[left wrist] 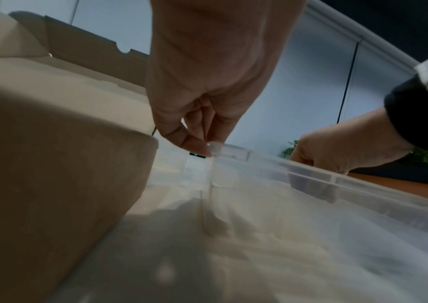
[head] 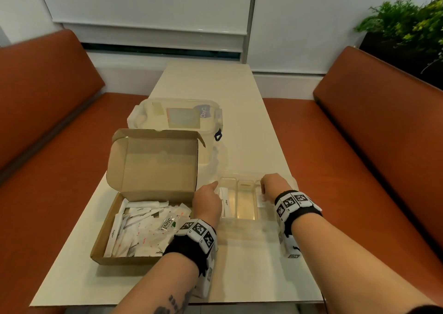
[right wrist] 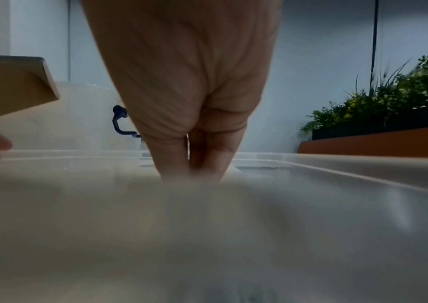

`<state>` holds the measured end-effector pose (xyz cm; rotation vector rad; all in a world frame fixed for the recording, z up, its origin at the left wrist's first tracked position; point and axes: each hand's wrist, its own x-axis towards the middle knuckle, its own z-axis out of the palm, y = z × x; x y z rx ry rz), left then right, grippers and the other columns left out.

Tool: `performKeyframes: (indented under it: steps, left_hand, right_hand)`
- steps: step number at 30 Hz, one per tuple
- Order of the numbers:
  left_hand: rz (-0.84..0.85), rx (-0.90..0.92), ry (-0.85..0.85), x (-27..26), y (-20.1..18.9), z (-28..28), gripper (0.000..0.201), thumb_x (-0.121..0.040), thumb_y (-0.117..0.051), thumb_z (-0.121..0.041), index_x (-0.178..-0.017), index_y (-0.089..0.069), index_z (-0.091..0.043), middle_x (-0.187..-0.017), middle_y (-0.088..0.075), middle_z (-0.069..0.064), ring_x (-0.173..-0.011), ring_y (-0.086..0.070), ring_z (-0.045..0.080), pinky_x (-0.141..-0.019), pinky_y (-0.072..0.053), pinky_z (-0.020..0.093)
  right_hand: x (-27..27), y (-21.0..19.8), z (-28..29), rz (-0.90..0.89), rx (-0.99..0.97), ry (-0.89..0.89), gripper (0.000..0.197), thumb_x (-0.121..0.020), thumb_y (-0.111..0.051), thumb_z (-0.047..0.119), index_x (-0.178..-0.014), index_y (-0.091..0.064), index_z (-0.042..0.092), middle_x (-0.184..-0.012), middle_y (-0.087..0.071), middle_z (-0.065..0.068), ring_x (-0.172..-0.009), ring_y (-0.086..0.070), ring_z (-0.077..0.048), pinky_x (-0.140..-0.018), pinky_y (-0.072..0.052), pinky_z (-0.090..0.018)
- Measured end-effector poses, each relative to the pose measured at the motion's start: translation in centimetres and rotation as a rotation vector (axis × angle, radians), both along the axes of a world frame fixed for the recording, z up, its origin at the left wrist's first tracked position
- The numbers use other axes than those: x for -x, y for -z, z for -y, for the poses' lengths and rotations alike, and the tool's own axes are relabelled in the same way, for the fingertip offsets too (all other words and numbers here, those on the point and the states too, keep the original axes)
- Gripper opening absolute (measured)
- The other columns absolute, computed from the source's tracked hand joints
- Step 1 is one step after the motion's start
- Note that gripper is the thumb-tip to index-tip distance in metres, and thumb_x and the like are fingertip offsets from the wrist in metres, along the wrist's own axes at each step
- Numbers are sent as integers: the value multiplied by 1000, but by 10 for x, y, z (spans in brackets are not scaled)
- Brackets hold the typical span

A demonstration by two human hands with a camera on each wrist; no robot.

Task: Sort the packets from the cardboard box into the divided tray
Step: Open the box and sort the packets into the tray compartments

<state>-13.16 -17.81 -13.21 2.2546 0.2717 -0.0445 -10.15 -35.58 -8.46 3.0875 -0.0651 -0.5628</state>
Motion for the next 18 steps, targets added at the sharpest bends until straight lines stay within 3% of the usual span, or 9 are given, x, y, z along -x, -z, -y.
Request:
performKeyframes:
  steps: [2,4,6,11,13,15,18]
  left_hand:
    - [0,-17,3,-1,-1,0,51,-89,-41,5,-135,-52,-16,-136,-55,7,-126,-49,24,-98,-40,27]
    - [-1,-26,-2,-1,-2,0,52,-89,-40,5,-135,-52,-17,-136,-55,6,-126,-49,24,-98,-41,29]
    - [-6,-27,-10,-1,-2,0,53,-89,-39,6,-135,-52,-17,-136,-55,6,-125,-50,25,-99,-42,31]
    - [-13,-28,-15,2,-4,1,54,-89,-38,8,-135,-52,-16,-135,-55,7,-124,-51,24,-99,-43,30]
    - [-12,-45,-15,3,-8,2,53,-89,-38,7,-135,-52,-17,-136,-55,7,-124,-51,25,-98,-43,31]
    - [-15,-51,-13,5,-12,2,52,-90,-40,5,-136,-51,-17,-137,-54,6,-125,-51,24,-99,-43,32]
    - [-25,-35,13,8,-16,-1,43,-93,-49,-10,-136,-51,-17,-137,-54,5,-126,-50,23,-101,-42,32]
  right_hand:
    - [0,2,0,8,11,-11,27,-88,-53,-1,-113,-61,6,-117,-63,-9,-84,-49,-18,-51,-32,-16]
    - [1,6,-1,6,3,-20,23,-87,-56,0,-108,-60,6,-117,-62,-11,-87,-51,-20,-70,-46,-23]
    - [1,9,-1,23,-28,-23,16,-86,-55,-2,-99,-57,9,-117,-61,-13,-90,-54,-22,-85,-47,-28]
    - [1,16,0,63,-64,-22,27,-90,-48,0,-115,-56,4,-119,-59,-13,-108,-58,-28,-86,-46,-30]
    - [2,15,0,60,-74,-25,25,-90,-46,0,-112,-57,7,-119,-59,-13,-103,-58,-26,-84,-45,-30]
    - [3,12,-1,78,-83,-17,18,-90,-47,0,-99,-54,13,-114,-60,-12,-87,-54,-22,-74,-41,-28]
    - [3,3,-7,175,-146,37,8,-89,-50,2,-89,-51,10,-101,-61,-11,-79,-49,-20,-69,-38,-26]
